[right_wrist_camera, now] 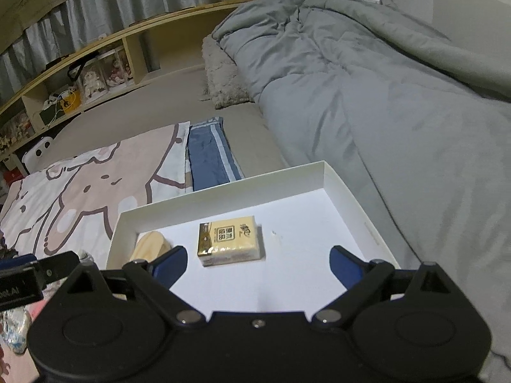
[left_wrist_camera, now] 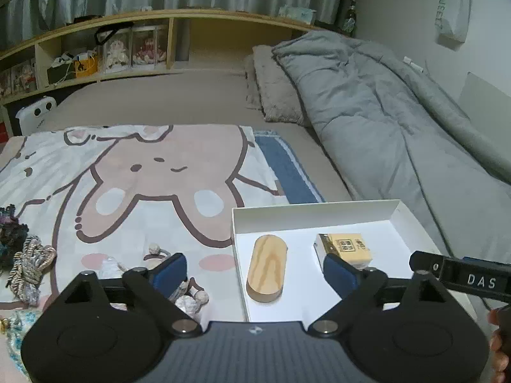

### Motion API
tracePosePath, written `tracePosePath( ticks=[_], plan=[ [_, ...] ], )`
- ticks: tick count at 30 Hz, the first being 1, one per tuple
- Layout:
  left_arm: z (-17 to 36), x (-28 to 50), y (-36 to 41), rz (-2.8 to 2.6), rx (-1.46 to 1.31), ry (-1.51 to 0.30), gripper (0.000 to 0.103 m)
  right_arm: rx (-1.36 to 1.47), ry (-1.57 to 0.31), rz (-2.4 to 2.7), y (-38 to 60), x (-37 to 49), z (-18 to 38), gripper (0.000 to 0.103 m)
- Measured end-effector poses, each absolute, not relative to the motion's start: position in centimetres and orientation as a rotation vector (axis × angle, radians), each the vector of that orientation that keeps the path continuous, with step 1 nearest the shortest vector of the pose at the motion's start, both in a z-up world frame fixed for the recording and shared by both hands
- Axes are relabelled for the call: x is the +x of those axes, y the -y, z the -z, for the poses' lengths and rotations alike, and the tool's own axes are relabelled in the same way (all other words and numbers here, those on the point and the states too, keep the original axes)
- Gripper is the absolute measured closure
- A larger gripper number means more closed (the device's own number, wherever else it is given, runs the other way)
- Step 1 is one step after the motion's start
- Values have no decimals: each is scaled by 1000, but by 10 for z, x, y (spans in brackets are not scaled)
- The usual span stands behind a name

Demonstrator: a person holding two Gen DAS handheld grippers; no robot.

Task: Organize objects
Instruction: 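Withdraw both tools from the box back toward the remaining items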

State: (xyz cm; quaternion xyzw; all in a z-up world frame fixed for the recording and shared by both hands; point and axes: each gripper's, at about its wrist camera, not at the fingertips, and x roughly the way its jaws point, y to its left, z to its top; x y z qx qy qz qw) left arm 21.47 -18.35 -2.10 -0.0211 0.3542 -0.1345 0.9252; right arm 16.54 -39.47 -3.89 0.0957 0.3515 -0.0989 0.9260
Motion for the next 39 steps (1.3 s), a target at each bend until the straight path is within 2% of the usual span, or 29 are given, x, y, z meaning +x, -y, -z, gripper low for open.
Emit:
tracePosePath(
  ticks=[6, 19, 39],
  plan=[
    [9, 195, 175, 269, -36, -714, 0, 168, -699, 216, 383, 137, 24, 4],
    [-13, 154, 151, 261, -27, -686, 0, 132, -661, 244, 369, 90, -2, 0],
    [-30, 115, 119, 229, 17, -621, 0, 136, -620, 245, 343, 60, -8, 0]
  ],
)
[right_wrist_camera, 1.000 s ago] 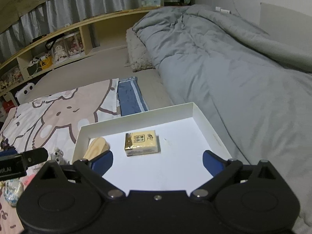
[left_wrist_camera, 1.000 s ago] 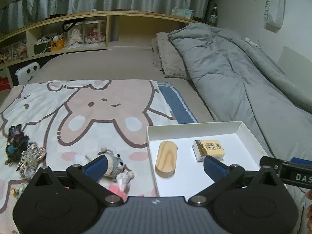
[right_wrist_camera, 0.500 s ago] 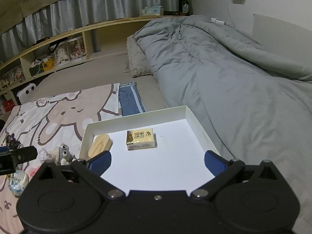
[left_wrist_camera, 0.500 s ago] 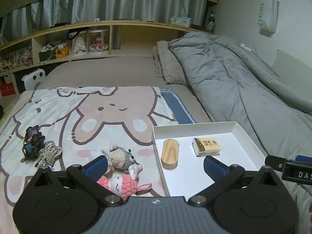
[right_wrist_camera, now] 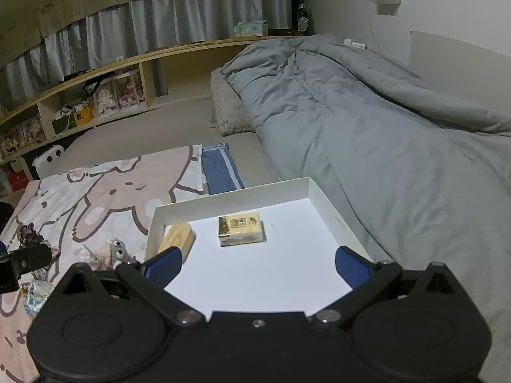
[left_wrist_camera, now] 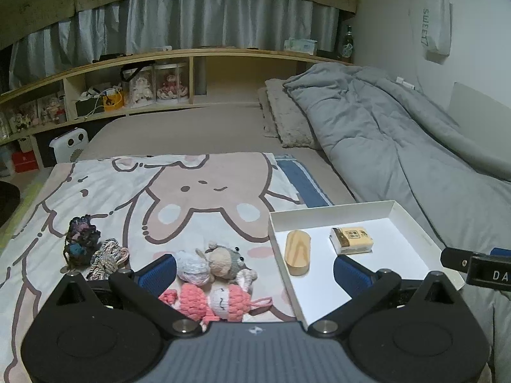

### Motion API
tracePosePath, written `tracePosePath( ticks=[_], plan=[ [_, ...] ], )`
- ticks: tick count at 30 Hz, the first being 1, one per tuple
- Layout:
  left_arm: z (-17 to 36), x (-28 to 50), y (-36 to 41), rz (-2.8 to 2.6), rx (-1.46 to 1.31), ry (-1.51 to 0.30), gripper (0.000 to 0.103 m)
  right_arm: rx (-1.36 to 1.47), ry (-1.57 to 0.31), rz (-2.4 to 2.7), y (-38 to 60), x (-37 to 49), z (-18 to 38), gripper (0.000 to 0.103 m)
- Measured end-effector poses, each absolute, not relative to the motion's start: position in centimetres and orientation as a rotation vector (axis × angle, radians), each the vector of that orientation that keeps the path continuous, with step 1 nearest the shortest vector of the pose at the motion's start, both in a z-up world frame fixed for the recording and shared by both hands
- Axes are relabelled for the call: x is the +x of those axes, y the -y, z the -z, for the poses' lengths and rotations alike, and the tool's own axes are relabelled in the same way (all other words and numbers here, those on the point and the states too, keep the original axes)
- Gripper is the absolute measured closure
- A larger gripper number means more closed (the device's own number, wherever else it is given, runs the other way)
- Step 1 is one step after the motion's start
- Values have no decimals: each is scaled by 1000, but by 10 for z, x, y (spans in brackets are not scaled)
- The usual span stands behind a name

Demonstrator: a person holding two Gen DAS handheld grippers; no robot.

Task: Organize objects
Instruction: 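Withdraw both tools from the box back toward the remaining items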

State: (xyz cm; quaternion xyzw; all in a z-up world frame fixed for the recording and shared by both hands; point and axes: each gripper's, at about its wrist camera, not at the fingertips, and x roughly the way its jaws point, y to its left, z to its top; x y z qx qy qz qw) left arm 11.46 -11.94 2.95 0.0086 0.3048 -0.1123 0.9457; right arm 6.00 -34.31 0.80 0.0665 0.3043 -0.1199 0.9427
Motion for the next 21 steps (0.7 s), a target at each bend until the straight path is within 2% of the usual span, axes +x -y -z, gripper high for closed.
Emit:
tracePosePath(
  ticks=[21],
  plan=[
    [-19, 127, 14, 69, 1, -612, 0, 108, -590, 88, 257, 96, 12, 0]
  ],
)
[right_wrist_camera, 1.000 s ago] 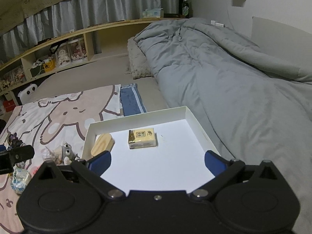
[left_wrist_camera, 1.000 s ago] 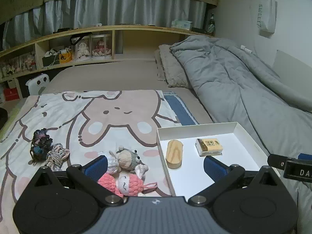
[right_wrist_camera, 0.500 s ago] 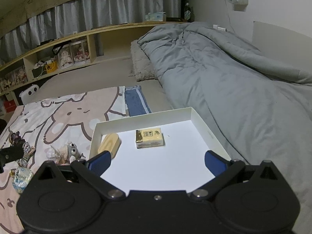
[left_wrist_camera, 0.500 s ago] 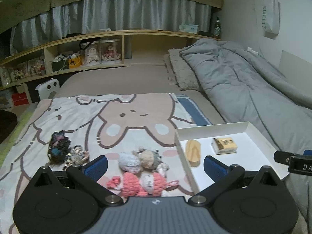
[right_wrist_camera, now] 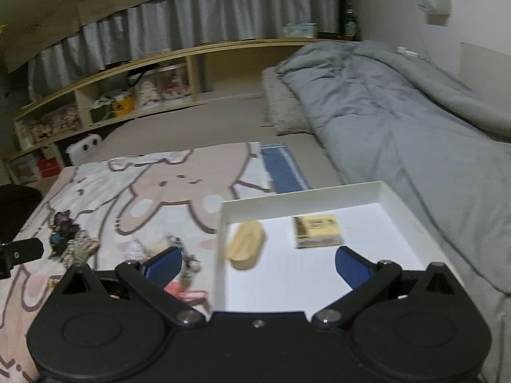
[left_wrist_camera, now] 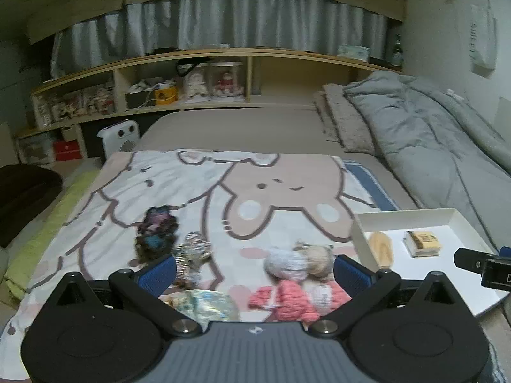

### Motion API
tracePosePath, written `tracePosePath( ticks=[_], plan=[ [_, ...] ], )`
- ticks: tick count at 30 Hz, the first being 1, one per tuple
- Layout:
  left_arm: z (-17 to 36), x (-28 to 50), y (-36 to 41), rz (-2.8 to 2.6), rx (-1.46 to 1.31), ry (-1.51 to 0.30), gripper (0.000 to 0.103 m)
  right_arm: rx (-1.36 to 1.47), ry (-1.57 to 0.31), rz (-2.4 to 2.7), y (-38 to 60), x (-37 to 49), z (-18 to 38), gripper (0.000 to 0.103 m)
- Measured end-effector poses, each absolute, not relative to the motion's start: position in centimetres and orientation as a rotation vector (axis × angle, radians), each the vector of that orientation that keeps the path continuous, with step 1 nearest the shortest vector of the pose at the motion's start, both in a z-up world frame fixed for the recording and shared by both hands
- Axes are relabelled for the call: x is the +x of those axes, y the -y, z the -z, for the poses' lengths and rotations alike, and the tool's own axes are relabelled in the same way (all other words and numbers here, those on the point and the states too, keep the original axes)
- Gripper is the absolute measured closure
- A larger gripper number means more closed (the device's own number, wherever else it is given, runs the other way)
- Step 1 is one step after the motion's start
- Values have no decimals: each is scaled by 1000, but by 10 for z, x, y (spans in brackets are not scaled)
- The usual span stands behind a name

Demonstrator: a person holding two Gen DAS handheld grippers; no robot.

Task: Organize objects
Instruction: 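Withdraw both tools from the box back toward the remaining items, then grasp the brocade pouch with the left tool while the right tool grasps the pink crocheted doll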

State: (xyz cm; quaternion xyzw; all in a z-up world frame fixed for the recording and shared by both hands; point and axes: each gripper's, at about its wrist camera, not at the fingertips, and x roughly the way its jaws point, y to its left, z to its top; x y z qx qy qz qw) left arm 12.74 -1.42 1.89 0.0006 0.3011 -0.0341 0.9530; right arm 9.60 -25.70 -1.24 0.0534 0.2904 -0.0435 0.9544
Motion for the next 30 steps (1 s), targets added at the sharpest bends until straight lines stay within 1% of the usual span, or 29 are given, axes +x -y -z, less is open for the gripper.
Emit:
tracePosePath(
  ticks=[12, 18, 24, 30],
  plan=[
    [0, 133, -47, 3, -45, -631, 0, 132, -586, -14, 202, 121, 28, 0],
    [12, 138, -64, 11, -105, -665, 0, 128, -588, -74, 191, 133, 39, 0],
    [22, 145, -65, 25, -128, -684, 0, -22, -569, -144, 182, 144, 54, 0],
    [39, 160, -53, 36, -108, -733, 0, -114, -604, -191, 180, 157, 74, 0]
  ],
)
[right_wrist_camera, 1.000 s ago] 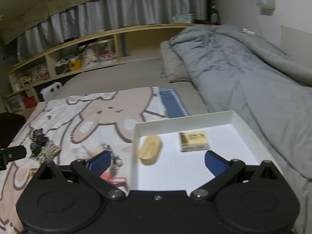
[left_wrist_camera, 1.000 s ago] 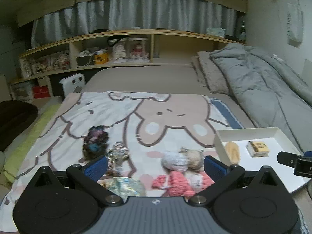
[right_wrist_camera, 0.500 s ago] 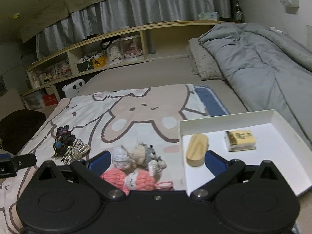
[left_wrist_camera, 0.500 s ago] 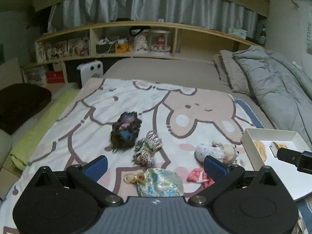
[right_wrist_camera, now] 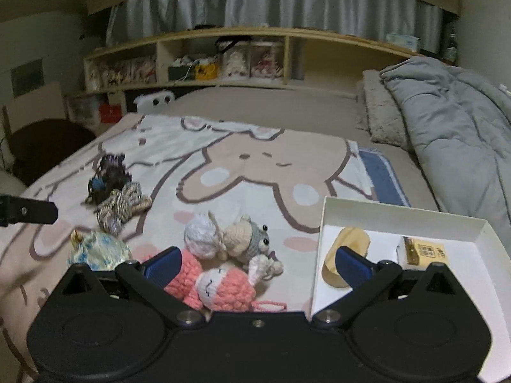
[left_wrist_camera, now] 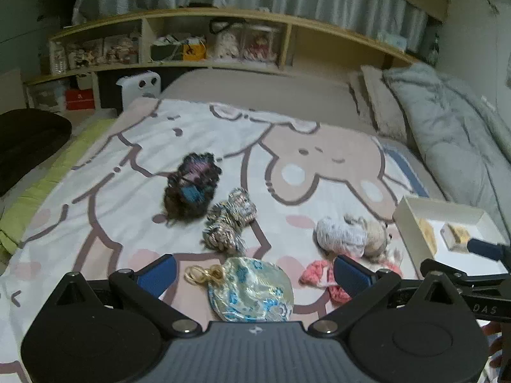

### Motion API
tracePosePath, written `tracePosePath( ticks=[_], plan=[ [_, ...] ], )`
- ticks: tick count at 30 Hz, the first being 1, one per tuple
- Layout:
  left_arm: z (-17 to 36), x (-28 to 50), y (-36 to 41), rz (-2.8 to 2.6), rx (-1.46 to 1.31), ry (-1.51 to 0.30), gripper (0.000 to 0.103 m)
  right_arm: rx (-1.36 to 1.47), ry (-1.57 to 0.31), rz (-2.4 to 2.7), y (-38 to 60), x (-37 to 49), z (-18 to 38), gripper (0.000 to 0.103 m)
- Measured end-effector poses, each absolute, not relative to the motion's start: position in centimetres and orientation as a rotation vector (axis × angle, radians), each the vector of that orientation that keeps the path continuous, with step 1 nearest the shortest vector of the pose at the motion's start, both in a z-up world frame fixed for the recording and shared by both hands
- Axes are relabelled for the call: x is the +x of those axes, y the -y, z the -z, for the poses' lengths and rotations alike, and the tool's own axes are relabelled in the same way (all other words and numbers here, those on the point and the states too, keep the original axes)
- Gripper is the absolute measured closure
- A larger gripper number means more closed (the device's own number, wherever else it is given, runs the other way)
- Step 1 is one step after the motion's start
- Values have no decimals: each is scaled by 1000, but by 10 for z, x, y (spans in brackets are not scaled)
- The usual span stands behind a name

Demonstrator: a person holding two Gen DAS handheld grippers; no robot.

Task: Organize objects
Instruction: 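Grasp the brocade pouch with the left tool while the right tool grasps the pink crocheted doll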

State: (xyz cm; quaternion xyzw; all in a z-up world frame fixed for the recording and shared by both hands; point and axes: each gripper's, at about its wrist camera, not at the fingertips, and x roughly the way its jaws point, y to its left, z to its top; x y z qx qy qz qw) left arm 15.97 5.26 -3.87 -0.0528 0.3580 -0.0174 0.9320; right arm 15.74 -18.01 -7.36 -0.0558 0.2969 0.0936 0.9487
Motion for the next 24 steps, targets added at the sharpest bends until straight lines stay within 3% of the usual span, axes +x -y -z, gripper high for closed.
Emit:
tracePosePath(
  ticks=[14, 24],
  plan=[
    [94, 197, -45, 1, -75, -912, 0, -605, -584, -381, 138, 159, 122, 7],
    [114, 211, -40, -13, -67, -979, 0, -1007, -531, -396, 108, 159, 163, 22]
  ],
)
